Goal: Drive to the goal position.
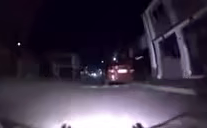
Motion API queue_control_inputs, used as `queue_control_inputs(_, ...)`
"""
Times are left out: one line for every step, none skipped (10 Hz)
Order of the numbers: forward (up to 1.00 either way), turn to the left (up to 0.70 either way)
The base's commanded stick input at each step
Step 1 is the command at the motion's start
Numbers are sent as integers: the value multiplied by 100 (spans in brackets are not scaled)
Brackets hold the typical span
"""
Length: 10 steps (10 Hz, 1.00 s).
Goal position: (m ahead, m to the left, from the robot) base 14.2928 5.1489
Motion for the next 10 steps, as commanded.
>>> queue_control_inputs(60,0)
queue_control_inputs(60,0)
queue_control_inputs(60,0)
queue_control_inputs(60,0)
queue_control_inputs(60,0)
queue_control_inputs(60,0)
queue_control_inputs(60,0)
queue_control_inputs(60,0)
queue_control_inputs(60,0)
queue_control_inputs(60,0)
